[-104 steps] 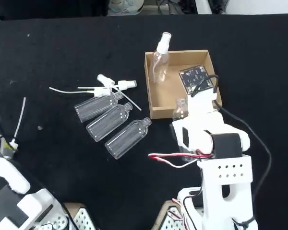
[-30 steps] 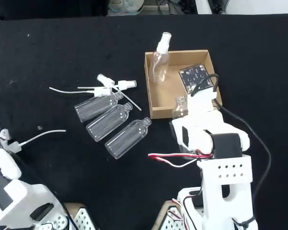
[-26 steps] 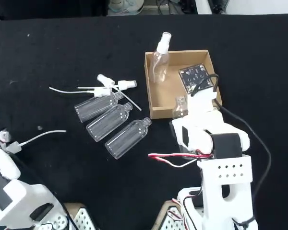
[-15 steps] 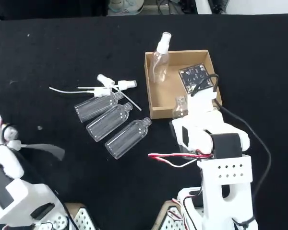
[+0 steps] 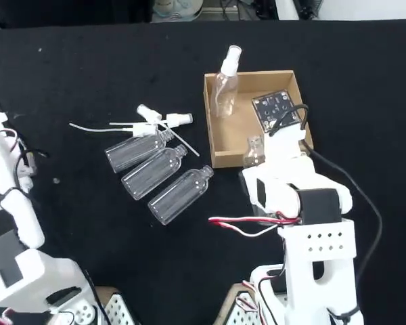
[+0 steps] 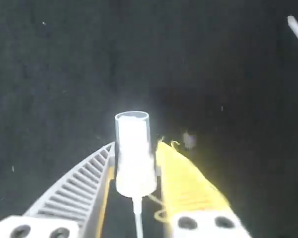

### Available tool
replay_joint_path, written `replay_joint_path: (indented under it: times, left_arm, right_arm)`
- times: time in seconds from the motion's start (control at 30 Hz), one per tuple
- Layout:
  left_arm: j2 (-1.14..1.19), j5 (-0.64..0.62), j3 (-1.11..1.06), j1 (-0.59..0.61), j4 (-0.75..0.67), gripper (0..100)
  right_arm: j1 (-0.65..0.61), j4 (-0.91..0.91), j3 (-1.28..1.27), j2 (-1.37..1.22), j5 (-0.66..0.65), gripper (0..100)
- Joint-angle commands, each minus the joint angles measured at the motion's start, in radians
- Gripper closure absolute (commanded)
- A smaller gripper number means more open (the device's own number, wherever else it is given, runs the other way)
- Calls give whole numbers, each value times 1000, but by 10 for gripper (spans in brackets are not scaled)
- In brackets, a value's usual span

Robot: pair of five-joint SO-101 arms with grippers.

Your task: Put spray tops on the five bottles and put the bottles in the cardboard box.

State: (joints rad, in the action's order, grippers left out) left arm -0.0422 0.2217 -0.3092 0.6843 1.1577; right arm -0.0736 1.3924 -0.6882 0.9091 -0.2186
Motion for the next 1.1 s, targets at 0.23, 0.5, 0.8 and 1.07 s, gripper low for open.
replay_joint_path:
  times: [0.23,0.5,0.8,1.07]
  left_arm:
    - [256,115,228,24,152,763]
    - [411,54,335,15,203,762]
    - [448,54,314,-13,196,920]
    - [293,55,305,-15,232,969]
  right_arm:
    - [-11,-14,7,25,2,987]
    - [-11,-15,8,25,2,987]
    - [-11,-15,8,25,2,987]
    - [-15,-21,8,25,2,987]
